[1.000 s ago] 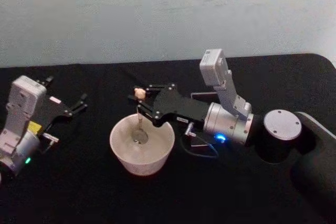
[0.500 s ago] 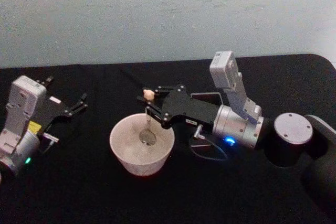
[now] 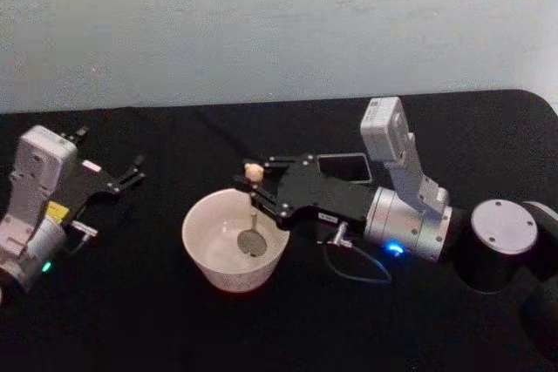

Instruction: Pick up the stirring spoon with one hand, stir inside the cup, then place it back in its original position.

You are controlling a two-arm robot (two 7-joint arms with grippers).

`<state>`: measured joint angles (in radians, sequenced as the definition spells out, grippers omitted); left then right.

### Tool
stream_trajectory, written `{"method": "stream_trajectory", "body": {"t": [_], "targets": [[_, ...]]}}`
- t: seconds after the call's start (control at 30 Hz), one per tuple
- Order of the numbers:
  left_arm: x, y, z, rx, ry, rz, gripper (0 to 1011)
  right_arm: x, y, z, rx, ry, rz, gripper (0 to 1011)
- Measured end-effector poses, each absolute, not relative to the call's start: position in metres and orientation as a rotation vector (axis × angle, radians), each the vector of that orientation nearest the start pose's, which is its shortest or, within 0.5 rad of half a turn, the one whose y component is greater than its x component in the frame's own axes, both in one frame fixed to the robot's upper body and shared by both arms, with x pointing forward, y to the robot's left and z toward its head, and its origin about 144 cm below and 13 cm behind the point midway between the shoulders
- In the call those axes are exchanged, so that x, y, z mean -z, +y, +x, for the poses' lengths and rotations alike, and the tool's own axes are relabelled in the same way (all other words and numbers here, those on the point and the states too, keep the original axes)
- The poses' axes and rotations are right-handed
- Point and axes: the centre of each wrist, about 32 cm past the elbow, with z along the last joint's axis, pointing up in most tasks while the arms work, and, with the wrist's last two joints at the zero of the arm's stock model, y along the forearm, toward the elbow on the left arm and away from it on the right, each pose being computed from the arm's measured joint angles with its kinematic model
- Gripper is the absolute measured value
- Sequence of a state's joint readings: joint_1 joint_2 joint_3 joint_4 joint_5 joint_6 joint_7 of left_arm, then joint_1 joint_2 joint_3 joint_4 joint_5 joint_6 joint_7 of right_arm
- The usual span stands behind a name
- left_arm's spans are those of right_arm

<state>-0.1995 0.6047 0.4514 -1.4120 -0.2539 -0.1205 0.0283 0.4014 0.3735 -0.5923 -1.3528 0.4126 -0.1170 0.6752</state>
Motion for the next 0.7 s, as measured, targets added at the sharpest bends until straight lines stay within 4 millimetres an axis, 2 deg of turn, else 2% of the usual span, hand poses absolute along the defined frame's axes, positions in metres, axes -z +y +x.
{"method": "stream_trajectory", "body": {"t": [0.37,0.7], "targets": [[-1.14,0.31,0.489,-1.248,-0.285,0.304,1001,-1.173,-0.18,0.528,0.375,-0.116,-0.028,212],[-1.14,0.31,0.489,-1.248,-0.285,0.304,1001,-1.172,-0.168,0.542,0.382,-0.124,-0.017,212]]}}
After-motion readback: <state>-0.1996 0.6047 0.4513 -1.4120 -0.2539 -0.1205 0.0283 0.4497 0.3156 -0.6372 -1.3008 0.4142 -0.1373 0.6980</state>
